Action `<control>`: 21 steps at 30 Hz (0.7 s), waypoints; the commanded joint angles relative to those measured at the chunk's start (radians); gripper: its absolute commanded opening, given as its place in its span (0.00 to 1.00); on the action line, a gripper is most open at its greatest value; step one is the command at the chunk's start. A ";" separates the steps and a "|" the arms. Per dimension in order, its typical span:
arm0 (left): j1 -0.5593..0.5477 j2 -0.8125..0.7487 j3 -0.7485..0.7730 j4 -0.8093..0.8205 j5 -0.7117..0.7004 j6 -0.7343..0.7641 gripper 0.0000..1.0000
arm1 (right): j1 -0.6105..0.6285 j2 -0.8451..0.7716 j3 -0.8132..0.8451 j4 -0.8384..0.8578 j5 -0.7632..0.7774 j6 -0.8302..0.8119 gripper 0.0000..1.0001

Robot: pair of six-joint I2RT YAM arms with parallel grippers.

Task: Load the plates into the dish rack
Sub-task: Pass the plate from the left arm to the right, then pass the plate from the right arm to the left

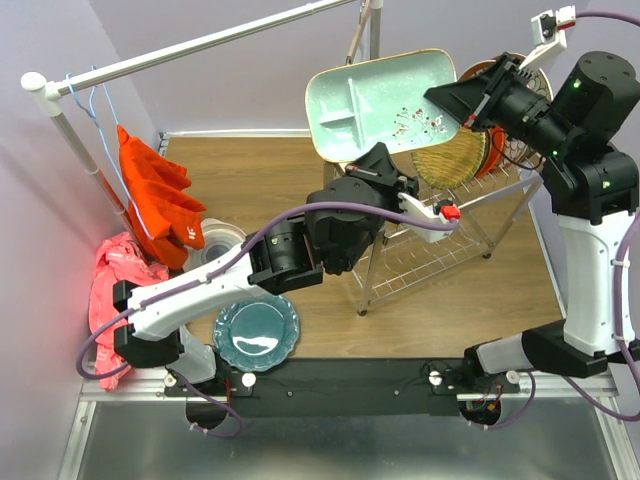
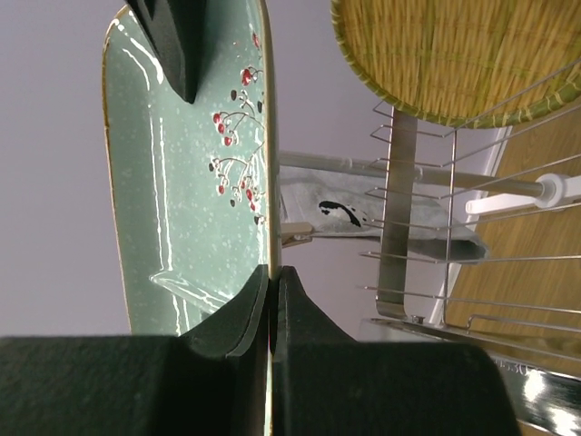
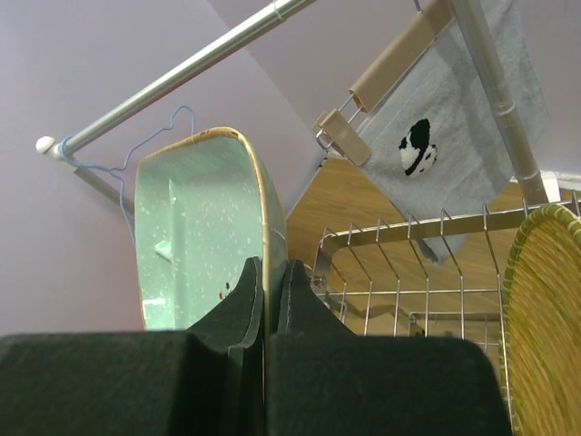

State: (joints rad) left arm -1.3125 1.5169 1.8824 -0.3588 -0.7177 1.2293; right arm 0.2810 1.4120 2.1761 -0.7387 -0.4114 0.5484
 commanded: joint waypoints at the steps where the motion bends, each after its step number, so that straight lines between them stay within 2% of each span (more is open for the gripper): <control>1: -0.016 -0.020 -0.026 0.147 -0.054 0.082 0.42 | -0.055 -0.002 0.076 0.070 -0.093 0.057 0.01; 3: -0.024 -0.029 -0.046 0.175 -0.063 0.079 0.56 | -0.078 -0.001 0.099 0.091 -0.098 0.073 0.01; 4: -0.028 -0.029 -0.061 0.196 -0.074 0.076 0.66 | -0.088 -0.002 0.100 0.097 -0.105 0.087 0.01; 7: -0.039 -0.040 -0.094 0.243 -0.091 0.070 0.78 | -0.140 -0.007 0.080 0.119 -0.148 0.137 0.01; 10: -0.056 -0.043 -0.108 0.271 -0.111 0.049 0.84 | -0.204 -0.025 0.031 0.156 -0.205 0.183 0.01; 14: -0.085 -0.040 -0.097 0.293 -0.134 -0.016 0.87 | -0.276 -0.038 0.016 0.194 -0.234 0.229 0.01; 18: -0.096 -0.046 -0.043 0.302 -0.121 -0.184 0.87 | -0.338 -0.038 0.040 0.209 -0.233 0.229 0.00; 21: -0.097 -0.058 0.003 0.301 -0.060 -0.319 0.88 | -0.345 -0.044 0.045 0.223 -0.193 0.216 0.00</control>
State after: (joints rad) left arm -1.4025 1.5051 1.8095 -0.1112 -0.8093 1.1271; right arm -0.0479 1.4117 2.1811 -0.6670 -0.6041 0.7071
